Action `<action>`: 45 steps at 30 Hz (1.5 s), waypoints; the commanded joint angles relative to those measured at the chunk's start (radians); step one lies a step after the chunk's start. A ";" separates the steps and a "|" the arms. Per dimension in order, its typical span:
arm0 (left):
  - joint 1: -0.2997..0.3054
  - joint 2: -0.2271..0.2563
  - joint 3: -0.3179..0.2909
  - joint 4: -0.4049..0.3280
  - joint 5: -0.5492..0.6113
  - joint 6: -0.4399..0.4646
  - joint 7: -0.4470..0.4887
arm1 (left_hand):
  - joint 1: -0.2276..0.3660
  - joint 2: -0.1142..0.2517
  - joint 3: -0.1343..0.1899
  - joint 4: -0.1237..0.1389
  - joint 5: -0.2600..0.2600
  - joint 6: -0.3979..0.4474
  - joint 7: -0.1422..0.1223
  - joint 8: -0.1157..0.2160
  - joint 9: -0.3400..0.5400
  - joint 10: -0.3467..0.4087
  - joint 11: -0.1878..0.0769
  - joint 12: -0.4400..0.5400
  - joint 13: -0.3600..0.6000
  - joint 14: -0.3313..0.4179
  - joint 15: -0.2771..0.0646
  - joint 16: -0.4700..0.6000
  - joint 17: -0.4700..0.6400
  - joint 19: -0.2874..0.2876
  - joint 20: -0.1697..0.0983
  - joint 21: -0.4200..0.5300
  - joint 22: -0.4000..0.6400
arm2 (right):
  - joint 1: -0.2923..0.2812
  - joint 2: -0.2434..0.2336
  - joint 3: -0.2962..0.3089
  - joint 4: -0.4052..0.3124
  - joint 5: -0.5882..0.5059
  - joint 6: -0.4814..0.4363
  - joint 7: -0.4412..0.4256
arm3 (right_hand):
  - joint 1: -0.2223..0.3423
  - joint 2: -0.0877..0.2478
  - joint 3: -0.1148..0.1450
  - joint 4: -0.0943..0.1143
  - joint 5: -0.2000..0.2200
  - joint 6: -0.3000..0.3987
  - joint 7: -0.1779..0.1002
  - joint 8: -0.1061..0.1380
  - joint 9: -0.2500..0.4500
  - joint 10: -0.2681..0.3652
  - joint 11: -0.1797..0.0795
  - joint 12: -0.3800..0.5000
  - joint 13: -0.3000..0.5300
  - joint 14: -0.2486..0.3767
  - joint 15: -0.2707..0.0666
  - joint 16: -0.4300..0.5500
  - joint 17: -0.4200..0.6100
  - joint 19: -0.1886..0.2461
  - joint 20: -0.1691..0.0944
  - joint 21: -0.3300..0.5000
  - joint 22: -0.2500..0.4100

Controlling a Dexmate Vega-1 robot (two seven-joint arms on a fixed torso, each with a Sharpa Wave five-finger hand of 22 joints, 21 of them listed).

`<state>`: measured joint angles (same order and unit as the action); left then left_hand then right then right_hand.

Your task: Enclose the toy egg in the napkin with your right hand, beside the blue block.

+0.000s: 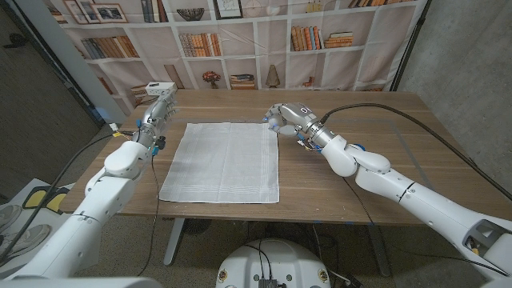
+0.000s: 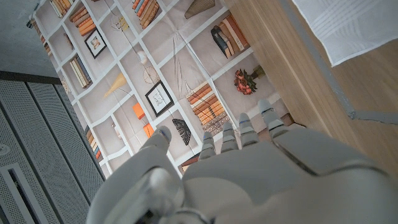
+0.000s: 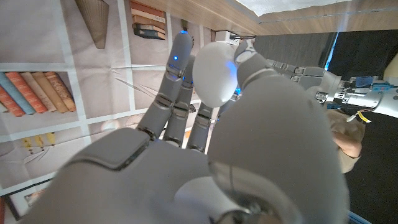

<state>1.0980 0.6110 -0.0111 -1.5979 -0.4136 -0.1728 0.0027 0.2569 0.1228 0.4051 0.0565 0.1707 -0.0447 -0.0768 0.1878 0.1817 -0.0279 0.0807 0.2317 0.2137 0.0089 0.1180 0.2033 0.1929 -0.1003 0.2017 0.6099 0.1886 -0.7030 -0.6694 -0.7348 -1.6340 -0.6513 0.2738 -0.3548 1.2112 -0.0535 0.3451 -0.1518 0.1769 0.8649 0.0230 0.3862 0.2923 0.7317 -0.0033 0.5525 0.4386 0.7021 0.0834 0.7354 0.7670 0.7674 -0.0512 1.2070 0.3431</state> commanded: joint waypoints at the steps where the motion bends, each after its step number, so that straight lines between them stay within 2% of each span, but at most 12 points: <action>1: 0.113 0.010 -0.085 -0.119 0.019 0.053 0.057 | -0.004 0.003 0.007 -0.001 0.009 0.001 -0.004 0.000 0.000 0.000 0.005 -0.002 0.003 -0.002 0.005 -0.002 0.003 -0.004 0.003 -0.003 0.001 | 0.068 0.058 -0.059 0.080 -0.014 0.154 0.039 | 0.215 0.209 0.007 0.003 0.001 0.005 -0.001 -0.003 0.003 0.061 0.047 0.007 0.001 0.278 -0.303 -0.009 0.003 -0.038 -0.166 0.010 0.000; 19: 0.228 -0.035 -0.171 -0.219 0.060 0.139 0.126 | -0.009 0.004 0.010 -0.001 0.009 -0.006 -0.006 -0.001 0.000 -0.009 0.005 -0.006 0.003 -0.015 0.018 -0.006 0.003 -0.028 0.007 -0.018 0.002 | 0.160 0.168 -0.140 0.237 -0.029 0.300 0.072 | 0.217 0.208 0.012 0.004 0.001 0.005 0.000 -0.008 0.002 0.060 0.045 0.007 0.001 0.284 -0.302 -0.029 0.005 -0.052 -0.166 0.028 -0.006; 25: 0.249 -0.051 -0.188 -0.234 0.068 0.154 0.130 | -0.011 0.003 0.010 -0.001 0.009 -0.009 -0.006 -0.002 0.000 -0.011 0.007 -0.006 0.004 -0.017 0.018 -0.006 0.003 -0.029 0.009 -0.020 0.002 | 0.205 0.217 -0.171 0.318 -0.036 0.339 0.070 | 0.217 0.208 0.014 0.005 0.001 0.006 0.000 -0.009 0.002 0.057 0.044 0.005 -0.001 0.286 -0.302 -0.036 0.006 -0.057 -0.166 0.033 -0.008; 32: 0.246 -0.065 -0.187 -0.233 0.070 0.153 0.115 | -0.013 0.002 0.010 -0.001 0.009 -0.011 -0.004 -0.003 0.000 -0.015 0.005 -0.008 0.004 -0.020 0.019 -0.006 0.003 -0.029 0.009 -0.021 0.002 | 0.260 0.270 -0.206 0.411 -0.048 0.372 0.066 | 0.218 0.208 0.016 0.004 0.000 0.007 -0.002 -0.010 0.002 0.058 0.044 0.005 -0.001 0.288 -0.302 -0.041 0.007 -0.061 -0.166 0.038 -0.011; 45: 0.191 -0.068 -0.148 -0.201 0.076 0.156 0.091 | -0.015 0.001 0.010 -0.001 0.009 -0.011 -0.004 -0.002 0.000 -0.013 0.006 -0.006 0.004 -0.018 0.019 -0.004 0.003 -0.026 0.009 -0.022 0.003 | 0.370 0.380 -0.288 0.629 -0.079 0.425 0.023 | 0.220 0.207 0.020 0.005 -0.001 0.007 -0.002 -0.014 0.002 0.059 0.043 0.004 -0.004 0.293 -0.301 -0.055 0.010 -0.068 -0.165 0.053 -0.017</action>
<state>1.3218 0.5484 -0.1833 -1.8200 -0.3425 -0.0234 0.1103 0.2477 0.1241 0.4051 0.0565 0.1707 -0.0525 -0.0766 0.1878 0.1817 -0.0371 0.0823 0.2238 0.2144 -0.0036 0.1304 0.2002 0.1928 -0.1274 0.2070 0.5912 0.1884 -0.4116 -0.3689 -0.9648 -1.1601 -0.7122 0.6558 -0.3023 1.2178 -0.0600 0.3563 -0.1466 0.1702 0.8648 0.0230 0.3729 0.2925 0.7379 -0.0030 0.5573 0.4341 0.7134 0.0944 0.6839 0.7717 0.7481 -0.0321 1.2546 0.3246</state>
